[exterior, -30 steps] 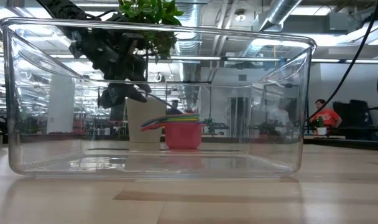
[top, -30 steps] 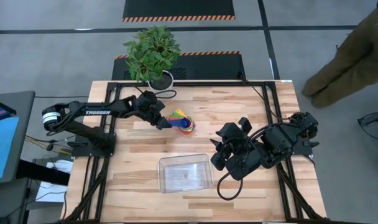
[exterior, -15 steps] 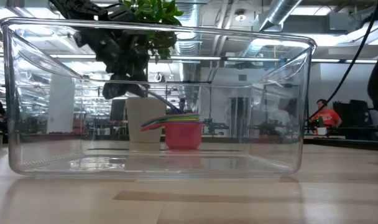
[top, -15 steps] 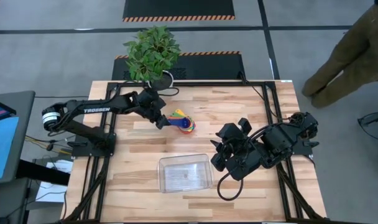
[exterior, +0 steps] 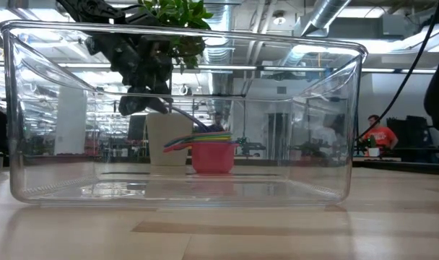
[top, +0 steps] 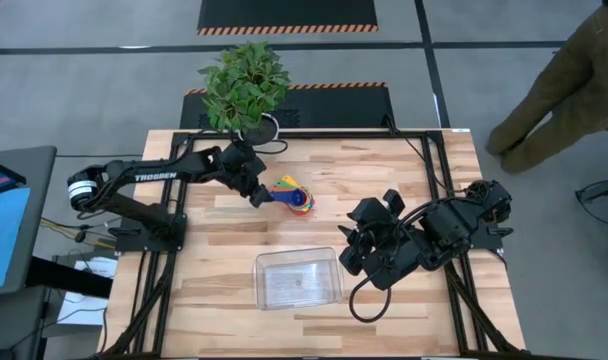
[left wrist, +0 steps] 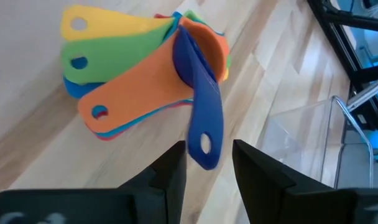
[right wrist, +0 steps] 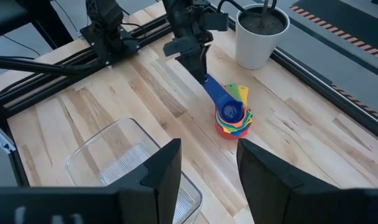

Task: Nest measuring cups in basket
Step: Stack the dark blue measuring cups on top of the orange measuring cups

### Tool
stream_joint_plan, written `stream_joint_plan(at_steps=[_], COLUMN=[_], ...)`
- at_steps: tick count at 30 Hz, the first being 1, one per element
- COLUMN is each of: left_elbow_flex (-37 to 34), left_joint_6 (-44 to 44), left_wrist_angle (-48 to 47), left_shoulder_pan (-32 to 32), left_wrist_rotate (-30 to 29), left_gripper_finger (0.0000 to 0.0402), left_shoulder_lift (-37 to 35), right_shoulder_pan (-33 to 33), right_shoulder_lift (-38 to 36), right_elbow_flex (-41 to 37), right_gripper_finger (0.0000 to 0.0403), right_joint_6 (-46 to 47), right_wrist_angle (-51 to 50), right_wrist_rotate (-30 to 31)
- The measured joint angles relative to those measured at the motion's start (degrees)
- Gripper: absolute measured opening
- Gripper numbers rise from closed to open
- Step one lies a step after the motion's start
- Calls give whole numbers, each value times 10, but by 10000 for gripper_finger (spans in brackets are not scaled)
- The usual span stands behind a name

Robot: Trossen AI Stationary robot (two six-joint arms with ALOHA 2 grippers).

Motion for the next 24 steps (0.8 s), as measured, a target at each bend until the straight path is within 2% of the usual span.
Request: stream_joint_plan(at_steps=[7,12,18,21,24], left_elbow_flex=[0,1,1,1,1], left_joint_6=[14,32,35,11,23], left_wrist_angle=[-18,-78,-126,-96,-64], left_shoulder_pan=[40,60,27,1,-37], left_wrist_rotate=[10,12,-6,-1,-40], left_gripper_finger=[128,128,128,128,126], left_shoulder_lift=[-14,-48,-79,-106,-127], right_shoulder_pan=[0,0,-5,-9,-15], right_shoulder_lift=[0,0,0,0,0], right_elbow_flex=[0,0,0,0,0], right_gripper_finger=[175,171,174,176,174], right_joint_6=[0,0,0,0,0], right_wrist_angle=[0,0,0,-1,-1], right_wrist_rotate=[0,-1,0,0,0])
